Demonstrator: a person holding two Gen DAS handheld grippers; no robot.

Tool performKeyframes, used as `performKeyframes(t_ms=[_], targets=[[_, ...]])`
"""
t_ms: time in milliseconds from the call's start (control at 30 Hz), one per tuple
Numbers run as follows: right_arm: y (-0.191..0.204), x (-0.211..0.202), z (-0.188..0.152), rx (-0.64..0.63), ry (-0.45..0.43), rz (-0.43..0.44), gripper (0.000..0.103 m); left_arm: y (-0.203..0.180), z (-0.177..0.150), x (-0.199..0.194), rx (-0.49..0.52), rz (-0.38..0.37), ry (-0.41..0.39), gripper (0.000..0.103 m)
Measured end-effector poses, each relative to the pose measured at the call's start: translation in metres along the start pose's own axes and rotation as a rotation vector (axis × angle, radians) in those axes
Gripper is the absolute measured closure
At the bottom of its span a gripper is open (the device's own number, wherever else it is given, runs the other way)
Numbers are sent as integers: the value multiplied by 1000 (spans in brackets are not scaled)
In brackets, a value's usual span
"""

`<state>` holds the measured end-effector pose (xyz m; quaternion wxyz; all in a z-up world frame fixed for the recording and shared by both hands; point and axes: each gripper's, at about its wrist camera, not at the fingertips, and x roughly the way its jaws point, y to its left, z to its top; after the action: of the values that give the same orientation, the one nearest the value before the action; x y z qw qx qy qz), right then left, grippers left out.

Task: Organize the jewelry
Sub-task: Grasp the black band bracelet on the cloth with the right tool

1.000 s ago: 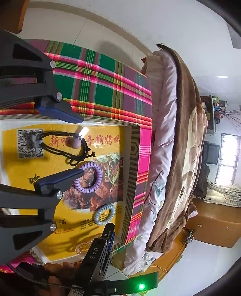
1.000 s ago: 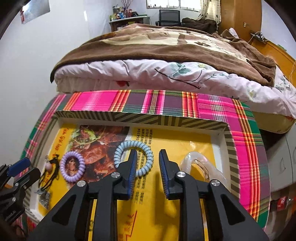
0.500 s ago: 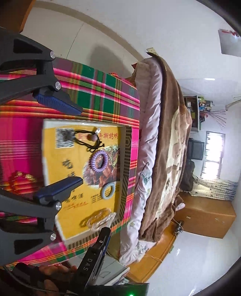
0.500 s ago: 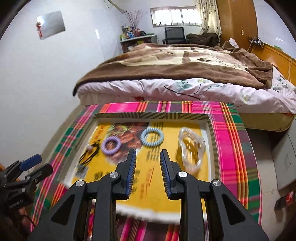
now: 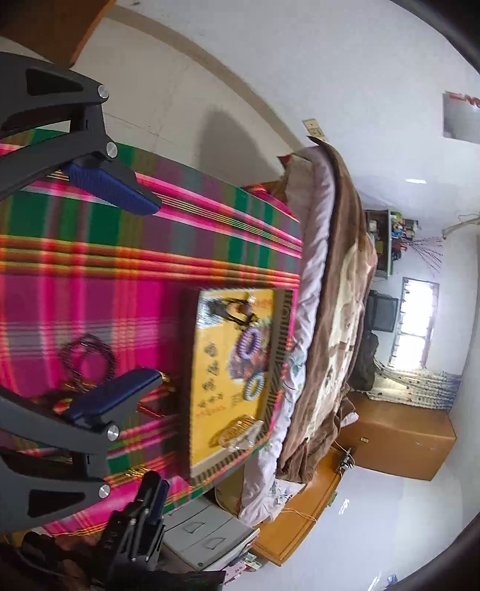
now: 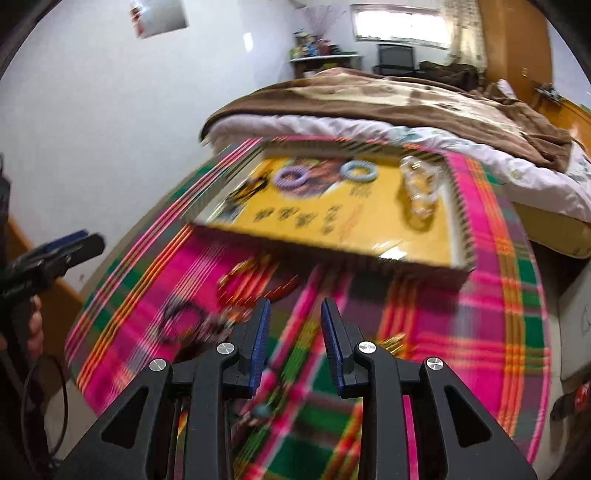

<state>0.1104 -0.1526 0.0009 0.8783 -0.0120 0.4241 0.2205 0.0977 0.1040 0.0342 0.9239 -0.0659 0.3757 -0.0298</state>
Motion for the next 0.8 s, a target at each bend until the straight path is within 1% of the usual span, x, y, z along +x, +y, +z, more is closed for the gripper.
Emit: performKeyframes(t_ms=[167,267,400,500,567,600,633,700,800], targets=[[27,11,-22,-79,36,45,74,16,-21,-2,-33,-9,20,18],[38,18,-28,-116,57,62,74,24,-29,-5,-51,-14,19,18],[51,26,-33,-151,81,58,74,31,-38,-3,-55,-12,41,18],[58,31,-38,-190,91,19,74,32,-42,-1,-54,-17,53,18],[62,33,-41,-203,99,9,74,31,-43,0,-53,-20,60,18],[63,32,-43,-211,98,-4,78,30,-44,1,-52,-21,62,18],[64,31,-43,-221,90,-22,85,29,-44,2,-49,-23,66,18],[62,27,-44,-212,85,-5,89,27,-45,4,-42,-29,72,18],[59,17,-44,-195,58,-1,90,20,-43,8,-28,-38,83,18]])
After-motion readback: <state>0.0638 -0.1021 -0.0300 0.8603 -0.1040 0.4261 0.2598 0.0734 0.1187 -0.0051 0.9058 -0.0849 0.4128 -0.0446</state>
